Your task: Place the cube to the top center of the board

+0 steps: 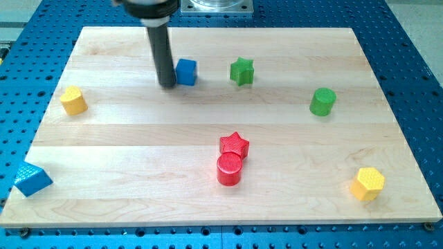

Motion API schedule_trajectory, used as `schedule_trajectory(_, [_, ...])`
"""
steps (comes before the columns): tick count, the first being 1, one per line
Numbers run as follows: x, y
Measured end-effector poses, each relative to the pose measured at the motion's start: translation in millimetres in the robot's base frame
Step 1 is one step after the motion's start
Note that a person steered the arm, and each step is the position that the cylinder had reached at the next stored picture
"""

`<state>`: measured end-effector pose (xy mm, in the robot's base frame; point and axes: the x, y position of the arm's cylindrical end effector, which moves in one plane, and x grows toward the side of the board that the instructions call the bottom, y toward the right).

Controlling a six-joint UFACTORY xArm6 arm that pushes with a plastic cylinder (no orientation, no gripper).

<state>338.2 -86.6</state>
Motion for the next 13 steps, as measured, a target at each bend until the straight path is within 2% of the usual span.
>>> schedule_trajectory(1, [9.1,1.7])
schedule_trajectory(2, [38.6,4.4])
schedule_trajectory(4, [-34.4,71.5])
schedule_trajectory(6, [-42.4,72.4])
schedule_trajectory(7, [-77.7,72.4])
schedule_trajectory(9, [-89.5,72.4])
schedule_trajectory(11, [-45.8,77.4])
schedule_trajectory(13, [-41.4,77.4])
